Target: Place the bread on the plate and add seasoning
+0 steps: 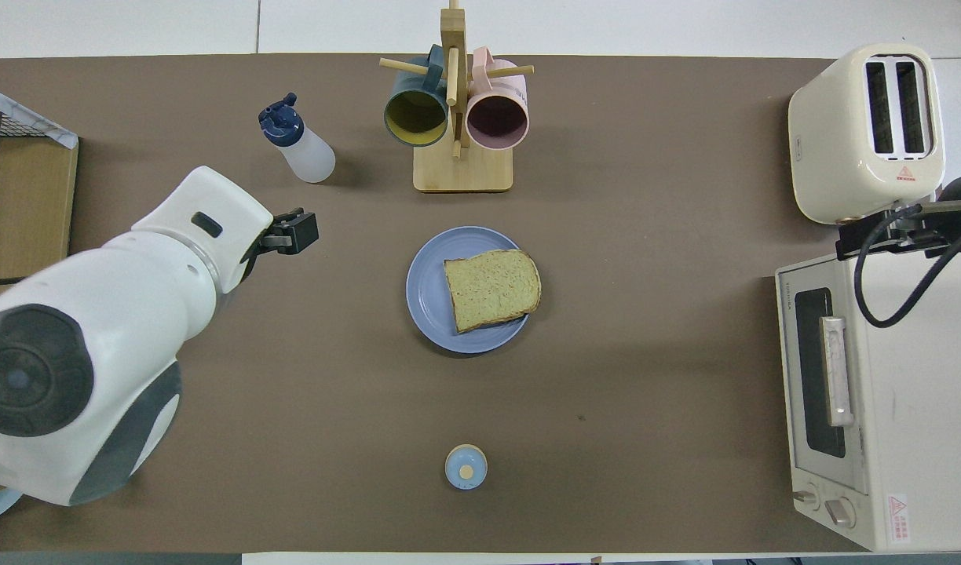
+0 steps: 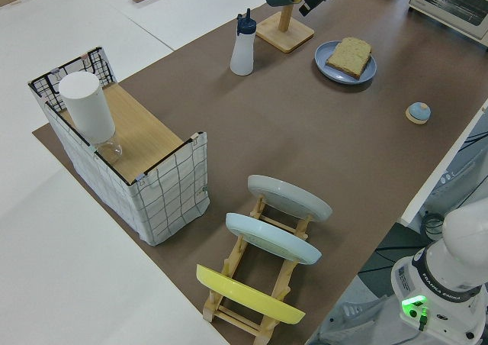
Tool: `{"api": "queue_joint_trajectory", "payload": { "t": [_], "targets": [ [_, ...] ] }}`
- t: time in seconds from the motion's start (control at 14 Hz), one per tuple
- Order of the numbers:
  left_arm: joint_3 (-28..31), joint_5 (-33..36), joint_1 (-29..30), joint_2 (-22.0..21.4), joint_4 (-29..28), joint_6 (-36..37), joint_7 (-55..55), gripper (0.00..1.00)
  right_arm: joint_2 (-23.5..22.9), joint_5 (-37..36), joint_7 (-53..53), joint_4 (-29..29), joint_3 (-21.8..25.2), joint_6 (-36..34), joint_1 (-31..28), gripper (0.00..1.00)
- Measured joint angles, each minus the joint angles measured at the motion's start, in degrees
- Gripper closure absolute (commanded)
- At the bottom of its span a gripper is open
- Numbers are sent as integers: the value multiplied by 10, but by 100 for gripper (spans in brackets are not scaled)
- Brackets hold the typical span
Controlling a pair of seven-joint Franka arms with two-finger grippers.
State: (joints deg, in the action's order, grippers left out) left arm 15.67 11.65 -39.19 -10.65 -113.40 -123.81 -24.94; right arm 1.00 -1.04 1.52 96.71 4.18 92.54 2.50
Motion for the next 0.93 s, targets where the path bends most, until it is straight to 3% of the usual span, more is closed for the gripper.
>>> {"api": "queue_joint_trajectory", "payload": {
  "t": [0.21,0.5,0.93],
  "targets": [
    [11,-47,65,3,61,106,147,0,0,0,0,0,0,0,0,0],
    [16,-54,150,4,71,163,286,0,0,0,0,0,0,0,0,0],
    [12,-57,174,4,75,193,324,0,0,0,0,0,0,0,0,0]
  ]
}}
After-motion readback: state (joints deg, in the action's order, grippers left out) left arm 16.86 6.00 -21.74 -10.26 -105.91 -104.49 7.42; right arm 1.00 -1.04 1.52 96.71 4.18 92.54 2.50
